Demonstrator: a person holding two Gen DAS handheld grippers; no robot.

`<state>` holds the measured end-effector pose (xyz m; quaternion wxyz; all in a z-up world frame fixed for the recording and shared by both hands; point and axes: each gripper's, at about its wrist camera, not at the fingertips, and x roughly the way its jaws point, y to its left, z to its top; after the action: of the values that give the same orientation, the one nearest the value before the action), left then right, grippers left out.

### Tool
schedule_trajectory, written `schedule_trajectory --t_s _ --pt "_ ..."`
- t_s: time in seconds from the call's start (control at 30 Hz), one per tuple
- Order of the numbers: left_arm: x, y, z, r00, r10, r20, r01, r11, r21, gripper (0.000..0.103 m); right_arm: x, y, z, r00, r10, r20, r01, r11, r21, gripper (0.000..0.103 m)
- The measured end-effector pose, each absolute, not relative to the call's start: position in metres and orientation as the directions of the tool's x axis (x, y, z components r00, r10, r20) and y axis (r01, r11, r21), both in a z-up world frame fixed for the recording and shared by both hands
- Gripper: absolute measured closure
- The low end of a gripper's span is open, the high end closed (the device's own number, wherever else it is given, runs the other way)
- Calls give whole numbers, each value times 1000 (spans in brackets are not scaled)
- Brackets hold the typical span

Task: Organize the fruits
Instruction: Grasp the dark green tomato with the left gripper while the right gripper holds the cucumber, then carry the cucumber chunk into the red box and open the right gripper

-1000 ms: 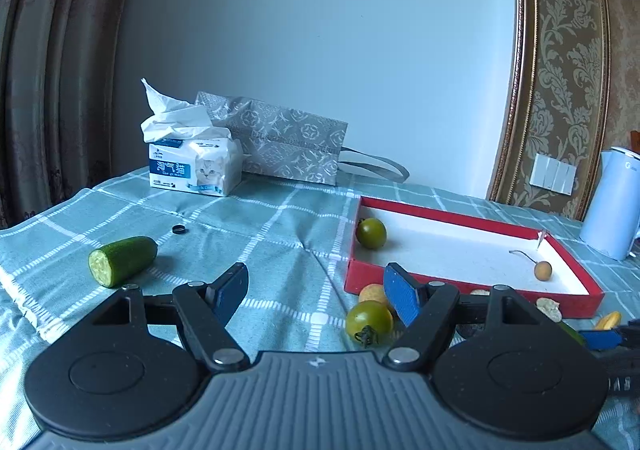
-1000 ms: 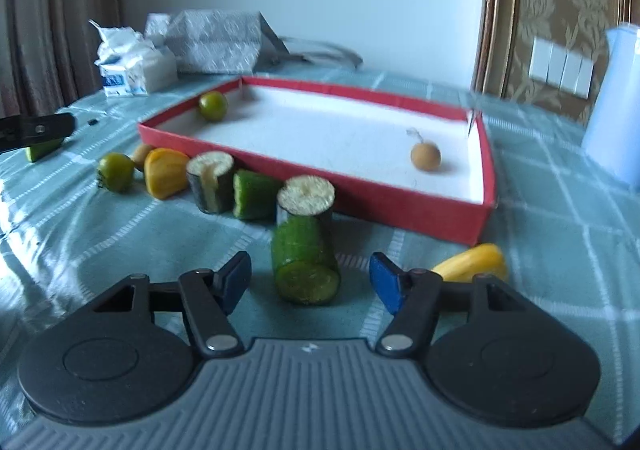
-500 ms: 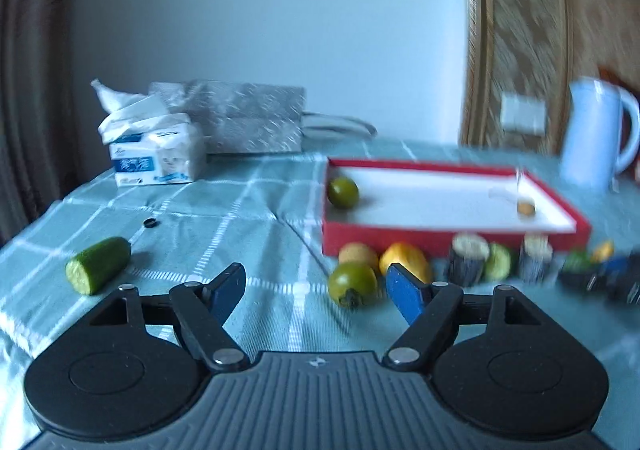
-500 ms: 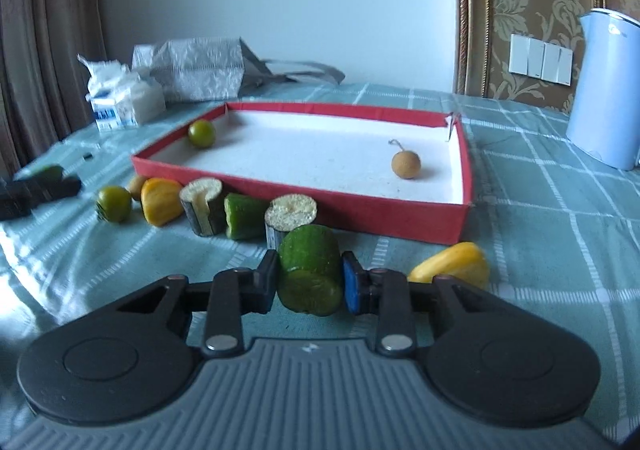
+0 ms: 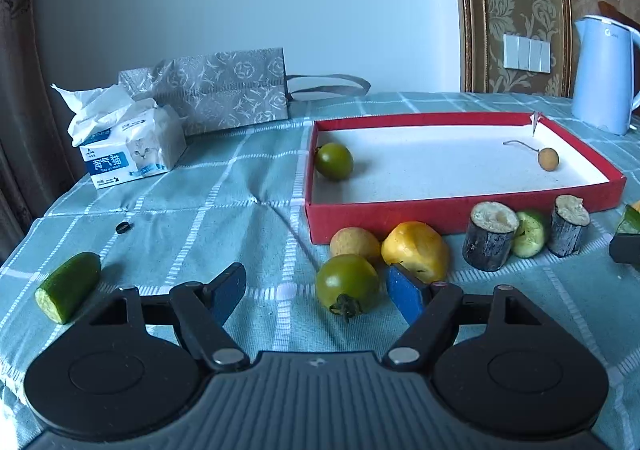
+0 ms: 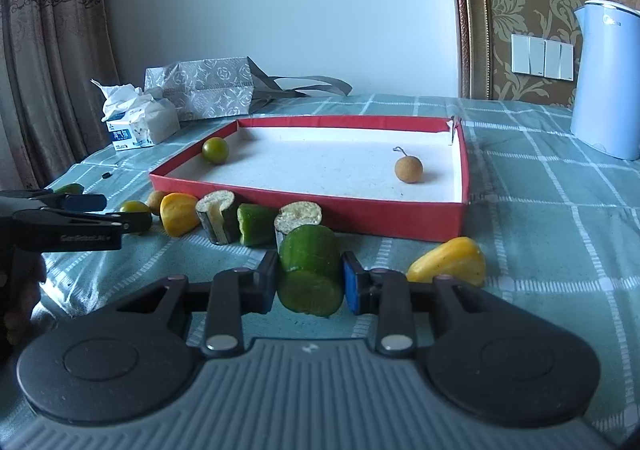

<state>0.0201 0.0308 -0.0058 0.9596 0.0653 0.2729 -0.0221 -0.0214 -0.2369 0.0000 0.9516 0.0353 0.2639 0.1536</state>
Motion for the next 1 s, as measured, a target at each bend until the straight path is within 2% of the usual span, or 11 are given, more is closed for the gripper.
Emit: schedule_trajectory --t_s 0.1,0.2,0.4,0.53,1.0 --pt "25 28 -7 841 -10 -541 87 989 116 28 -23 -238 2 816 319 -482 -278 948 157 72" --pt "29 26 -8 831 -9 -557 87 990 113 41 -23 -239 3 819 323 -474 -278 946 165 72" --pt "31 28 -9 825 -22 -565 89 992 92 53 -24 -241 3 821 326 -468 -276 945 174 72" --pt "29 24 -8 824 -32 -566 97 992 85 70 -24 -241 3 821 326 -469 -276 945 175 72" --pt "18 36 2 846 21 -532 -22 1000 5 70 -24 -242 3 831 317 -457 -265 948 176 72"
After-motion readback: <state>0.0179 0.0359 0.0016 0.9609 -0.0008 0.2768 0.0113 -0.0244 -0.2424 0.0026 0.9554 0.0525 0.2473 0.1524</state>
